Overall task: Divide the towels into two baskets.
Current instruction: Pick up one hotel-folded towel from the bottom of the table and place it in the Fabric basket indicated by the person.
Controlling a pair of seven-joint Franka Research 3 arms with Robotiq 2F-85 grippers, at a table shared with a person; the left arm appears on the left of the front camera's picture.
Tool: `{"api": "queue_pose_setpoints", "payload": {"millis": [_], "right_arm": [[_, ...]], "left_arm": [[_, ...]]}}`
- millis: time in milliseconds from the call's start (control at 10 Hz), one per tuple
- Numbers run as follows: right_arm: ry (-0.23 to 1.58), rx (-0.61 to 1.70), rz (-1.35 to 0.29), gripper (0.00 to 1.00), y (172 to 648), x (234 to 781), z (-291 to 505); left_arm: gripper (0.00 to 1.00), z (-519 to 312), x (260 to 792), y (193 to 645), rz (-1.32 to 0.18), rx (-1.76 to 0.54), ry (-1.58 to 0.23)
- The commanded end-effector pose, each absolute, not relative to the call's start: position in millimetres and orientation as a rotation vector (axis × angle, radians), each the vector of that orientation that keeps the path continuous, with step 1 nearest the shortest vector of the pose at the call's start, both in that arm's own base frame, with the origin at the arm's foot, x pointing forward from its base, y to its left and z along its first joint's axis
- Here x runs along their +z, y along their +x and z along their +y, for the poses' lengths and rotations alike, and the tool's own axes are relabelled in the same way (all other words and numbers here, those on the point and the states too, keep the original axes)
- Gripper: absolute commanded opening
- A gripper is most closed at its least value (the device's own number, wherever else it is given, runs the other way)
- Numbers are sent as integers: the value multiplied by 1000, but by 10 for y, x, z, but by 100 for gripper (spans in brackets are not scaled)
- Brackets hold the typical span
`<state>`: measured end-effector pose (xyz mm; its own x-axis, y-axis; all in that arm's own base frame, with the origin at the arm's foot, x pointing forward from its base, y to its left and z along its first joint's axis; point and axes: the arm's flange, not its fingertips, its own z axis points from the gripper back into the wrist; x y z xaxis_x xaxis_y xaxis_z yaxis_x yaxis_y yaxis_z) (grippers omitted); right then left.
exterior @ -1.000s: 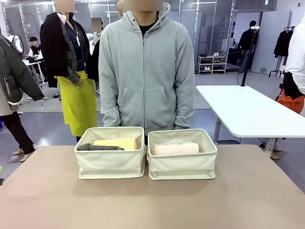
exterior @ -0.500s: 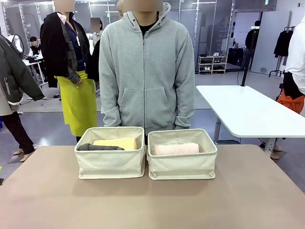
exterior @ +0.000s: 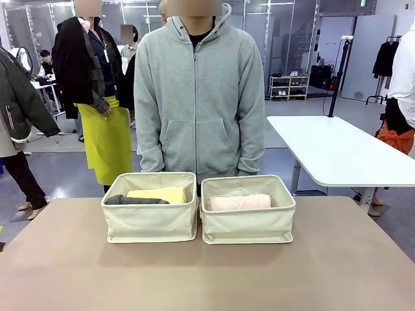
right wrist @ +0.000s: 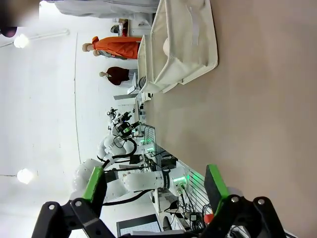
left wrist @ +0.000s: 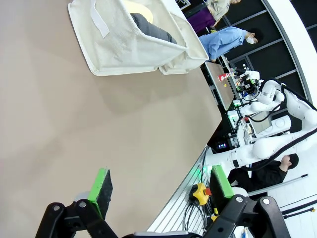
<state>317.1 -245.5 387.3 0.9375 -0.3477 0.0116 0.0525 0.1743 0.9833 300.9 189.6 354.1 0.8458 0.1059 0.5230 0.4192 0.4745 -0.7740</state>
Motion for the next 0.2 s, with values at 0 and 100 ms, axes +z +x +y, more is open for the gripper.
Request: {"api": "queue_pose_setpoints", "payload": {"millis": [0,100], "right_arm": [[1375,-278,-248,100,3154,3904,-2434],[1375,-278,-248,100,3154,3904,-2434]], "left_arm": [[100,1909,3571,2957,-557,-213,-1082],[100,1909,3571,2957,-557,-213,-1082]]}}
